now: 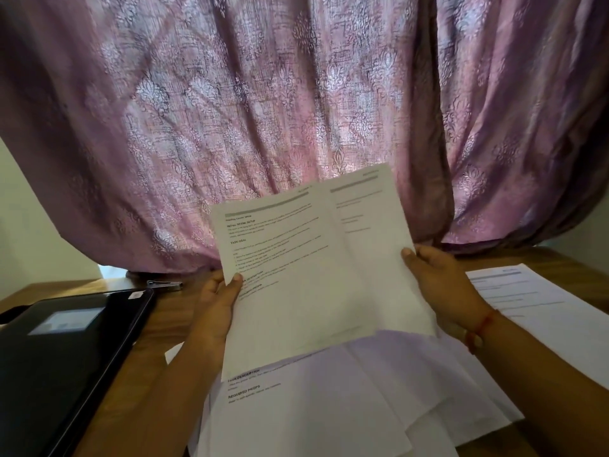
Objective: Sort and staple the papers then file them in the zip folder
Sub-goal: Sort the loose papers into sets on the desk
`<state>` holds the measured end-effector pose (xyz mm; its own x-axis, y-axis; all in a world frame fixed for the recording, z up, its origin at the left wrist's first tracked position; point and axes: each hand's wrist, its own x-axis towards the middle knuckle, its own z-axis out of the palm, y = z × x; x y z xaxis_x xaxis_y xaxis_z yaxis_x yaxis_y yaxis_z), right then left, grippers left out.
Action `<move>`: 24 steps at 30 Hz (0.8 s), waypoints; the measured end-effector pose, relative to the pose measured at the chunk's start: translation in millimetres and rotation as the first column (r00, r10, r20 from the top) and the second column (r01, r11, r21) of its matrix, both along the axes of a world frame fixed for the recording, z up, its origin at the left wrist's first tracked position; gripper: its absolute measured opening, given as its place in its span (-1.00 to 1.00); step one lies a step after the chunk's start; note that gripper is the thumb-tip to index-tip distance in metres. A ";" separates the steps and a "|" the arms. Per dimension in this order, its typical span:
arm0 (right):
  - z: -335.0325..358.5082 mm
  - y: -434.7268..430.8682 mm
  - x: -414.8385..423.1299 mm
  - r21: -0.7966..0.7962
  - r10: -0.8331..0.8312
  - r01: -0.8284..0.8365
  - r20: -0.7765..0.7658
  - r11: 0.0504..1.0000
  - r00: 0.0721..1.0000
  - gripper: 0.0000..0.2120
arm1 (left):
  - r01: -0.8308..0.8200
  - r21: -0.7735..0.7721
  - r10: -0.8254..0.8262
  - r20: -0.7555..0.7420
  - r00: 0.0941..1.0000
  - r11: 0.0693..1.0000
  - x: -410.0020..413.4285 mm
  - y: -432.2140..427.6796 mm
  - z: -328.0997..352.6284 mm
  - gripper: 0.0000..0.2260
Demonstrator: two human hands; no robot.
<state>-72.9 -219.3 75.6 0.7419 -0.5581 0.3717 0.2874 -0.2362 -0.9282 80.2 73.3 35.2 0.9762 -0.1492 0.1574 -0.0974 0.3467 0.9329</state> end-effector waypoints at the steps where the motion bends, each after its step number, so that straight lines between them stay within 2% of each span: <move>1: -2.9 3.8 0.3 0.018 0.024 -0.023 -0.037 1.000 0.999 -0.80 | 0.003 0.009 -0.003 0.003 1.000 1.000 1.1 -1.3 -1.8 -0.85; 5: -14.8 14.7 1.1 0.035 0.091 -0.088 -0.112 0.996 0.990 -0.63 | 0.032 0.011 -0.033 0.011 0.999 0.999 3.1 -8.2 -7.5 -0.89; 8: -13.2 30.4 -2.9 0.058 0.205 -0.201 -0.059 0.978 0.977 -0.68 | 0.046 0.018 -0.046 -0.012 0.999 0.999 5.9 -11.1 -11.3 -0.89; 10: -9.8 37.9 -7.3 0.070 0.296 -0.291 -0.082 0.954 0.952 -0.65 | 0.069 0.055 -0.067 -0.039 0.997 0.996 8.6 -11.1 -13.1 -0.85; 12: -13.1 38.8 -8.1 0.092 0.382 -0.372 -0.144 0.924 0.913 -0.54 | 0.113 0.115 -0.104 -0.084 0.991 0.987 11.2 -12.3 -15.0 -0.77; 14: -11.6 40.5 -8.0 0.156 0.423 -0.403 -0.128 0.902 0.897 -0.48 | 0.106 0.157 -0.096 -0.069 0.993 0.982 12.4 -11.3 -14.1 -0.77; 16: -8.7 38.0 -6.1 0.311 0.491 -0.447 -0.078 0.839 0.868 -0.53 | 0.077 0.202 -0.069 -0.047 0.997 0.976 15.9 -6.7 -14.1 -0.78; 18: -7.0 37.4 -3.0 0.335 0.554 -0.489 -0.130 0.805 0.823 -0.66 | 0.040 0.181 -0.026 -0.079 0.997 0.983 22.7 0.0 -15.6 -0.80; 20: -13.1 43.3 -4.7 0.187 0.530 -0.495 -0.277 0.848 0.802 -0.62 | 0.001 0.094 0.012 -0.140 0.990 0.996 26.9 5.9 -15.7 -0.88; 21: -20.2 46.5 -5.9 -0.020 0.455 -0.494 -0.359 0.869 0.815 -0.52 | -0.017 0.031 0.021 -0.163 0.986 0.999 28.1 7.9 -15.1 -0.90; 22: -25.3 54.5 -9.2 -0.274 0.368 -0.505 -0.425 0.819 0.827 -0.42 | -0.022 -0.031 0.016 -0.176 0.984 0.999 27.6 9.5 -13.4 -0.87; 23: -29.7 64.4 -13.2 -0.492 0.295 -0.524 -0.470 0.695 0.832 -0.38 | -0.027 -0.080 0.011 -0.185 0.983 0.996 25.5 11.7 -11.1 -0.84; 24: -32.1 74.5 -15.2 -0.604 0.266 -0.577 -0.529 0.550 0.806 -0.41 | -0.031 -0.109 0.009 -0.191 0.981 0.994 23.6 14.0 -9.4 -0.83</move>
